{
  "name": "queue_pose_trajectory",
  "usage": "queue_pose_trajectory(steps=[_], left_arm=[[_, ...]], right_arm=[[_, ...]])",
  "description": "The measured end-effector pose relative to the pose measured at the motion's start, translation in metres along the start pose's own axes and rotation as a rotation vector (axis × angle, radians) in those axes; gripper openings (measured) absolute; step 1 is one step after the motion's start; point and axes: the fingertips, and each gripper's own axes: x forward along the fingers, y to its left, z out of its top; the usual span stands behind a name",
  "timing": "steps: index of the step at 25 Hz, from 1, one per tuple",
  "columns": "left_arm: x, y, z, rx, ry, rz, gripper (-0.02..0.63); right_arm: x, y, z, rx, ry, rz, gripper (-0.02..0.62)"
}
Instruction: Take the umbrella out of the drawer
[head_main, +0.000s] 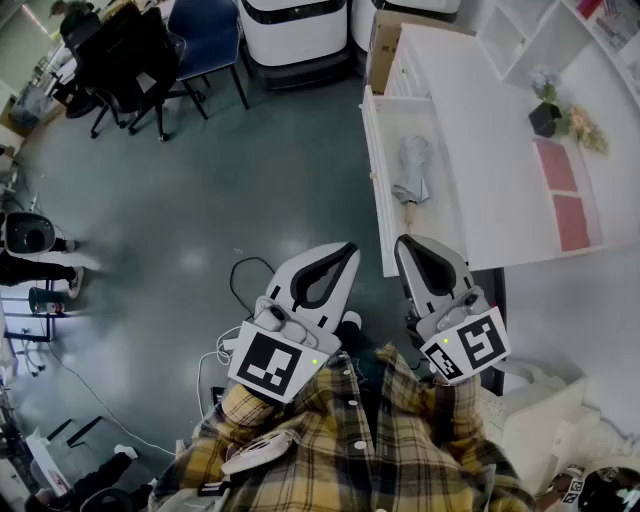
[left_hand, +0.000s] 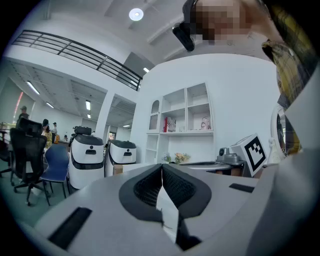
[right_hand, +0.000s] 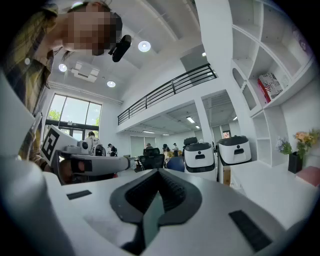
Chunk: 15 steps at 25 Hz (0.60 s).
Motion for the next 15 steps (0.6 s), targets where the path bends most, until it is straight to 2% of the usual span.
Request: queue_pose_trajectory(steps=[6,15], left_arm=[[0.002,-0.011,-0.001,0.0,-0.004,0.017,0.021],[-0.006,-0.017,-0.003,0.008,-0.013,0.111,0.021]], right_arm=[[-0.009,-0.005,0.001,0.002,-0.011,0.023,0.017],[-0.021,-0.004,-0.002,0.004,-0.013,0.093,0.017]])
